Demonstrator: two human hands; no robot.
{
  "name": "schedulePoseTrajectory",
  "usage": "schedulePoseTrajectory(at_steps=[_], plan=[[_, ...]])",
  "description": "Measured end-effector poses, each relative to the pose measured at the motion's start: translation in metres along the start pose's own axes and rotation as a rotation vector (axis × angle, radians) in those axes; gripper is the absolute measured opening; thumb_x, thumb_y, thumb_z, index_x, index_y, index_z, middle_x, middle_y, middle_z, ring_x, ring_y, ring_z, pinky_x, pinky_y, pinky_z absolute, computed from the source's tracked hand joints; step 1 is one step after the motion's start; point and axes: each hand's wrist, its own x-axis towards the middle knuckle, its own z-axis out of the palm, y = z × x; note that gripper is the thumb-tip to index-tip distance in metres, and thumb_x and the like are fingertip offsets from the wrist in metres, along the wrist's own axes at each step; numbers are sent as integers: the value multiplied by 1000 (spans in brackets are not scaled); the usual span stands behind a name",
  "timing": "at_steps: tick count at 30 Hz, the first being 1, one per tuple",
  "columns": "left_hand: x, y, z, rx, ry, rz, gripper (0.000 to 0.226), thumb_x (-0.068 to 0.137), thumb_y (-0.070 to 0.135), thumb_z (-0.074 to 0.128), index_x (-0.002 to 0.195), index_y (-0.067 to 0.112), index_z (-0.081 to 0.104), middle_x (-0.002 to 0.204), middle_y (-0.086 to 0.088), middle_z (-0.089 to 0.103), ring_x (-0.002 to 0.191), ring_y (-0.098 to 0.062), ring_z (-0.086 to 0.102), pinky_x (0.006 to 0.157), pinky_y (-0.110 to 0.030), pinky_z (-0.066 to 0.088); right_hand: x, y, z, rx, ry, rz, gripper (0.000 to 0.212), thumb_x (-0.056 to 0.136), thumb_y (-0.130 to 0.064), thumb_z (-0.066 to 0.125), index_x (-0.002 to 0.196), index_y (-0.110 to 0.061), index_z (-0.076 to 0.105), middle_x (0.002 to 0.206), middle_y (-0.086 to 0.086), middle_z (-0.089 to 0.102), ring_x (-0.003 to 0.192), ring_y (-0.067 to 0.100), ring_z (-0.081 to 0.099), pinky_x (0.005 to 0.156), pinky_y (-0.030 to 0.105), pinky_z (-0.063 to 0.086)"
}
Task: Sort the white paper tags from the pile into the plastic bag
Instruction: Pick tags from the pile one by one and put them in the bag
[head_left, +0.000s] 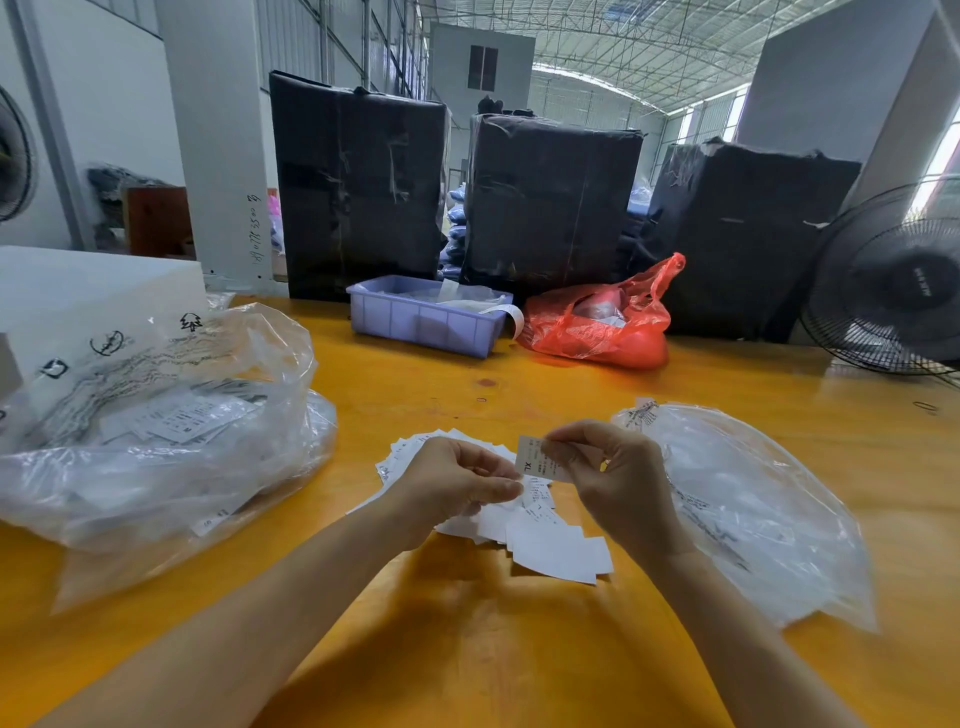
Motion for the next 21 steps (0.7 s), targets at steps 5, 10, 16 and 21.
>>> schedulePoseTrajectory(at_steps=[5, 10, 16, 21], plan=[[0, 0, 0, 7, -7, -11, 10, 72, 9, 80, 79, 14, 74, 64, 3, 70, 53, -6, 54, 47, -15, 42, -2, -1, 2, -46, -36, -20, 8, 80, -4, 72, 83, -10, 75, 78, -1, 73, 71, 12, 68, 56, 25, 54], [0, 1, -1, 24, -23, 15, 7, 73, 11, 79, 74, 17, 75, 59, 4, 67, 49, -2, 53, 48, -15, 42, -1, -1, 1, -39, -11, -23, 7, 80, -5, 73, 83, -10, 75, 78, -2, 72, 72, 10, 67, 60, 22, 53], [-2, 1, 1, 66, -34, 18, 10, 73, 15, 80, 71, 23, 75, 62, 6, 70, 51, 2, 57, 49, -14, 44, 0, -2, 0, -5, 19, -28, 6, 79, -4, 73, 82, -9, 75, 76, -6, 71, 77, 1, 65, 64, 10, 49], [-3, 3, 2, 56, -38, 18, 12, 72, 10, 80, 73, 20, 75, 64, 5, 71, 54, 0, 59, 50, -14, 44, -1, -4, 0, -11, 27, -60, 6, 79, -4, 73, 83, -8, 75, 77, -6, 71, 79, 0, 64, 64, 8, 48]])
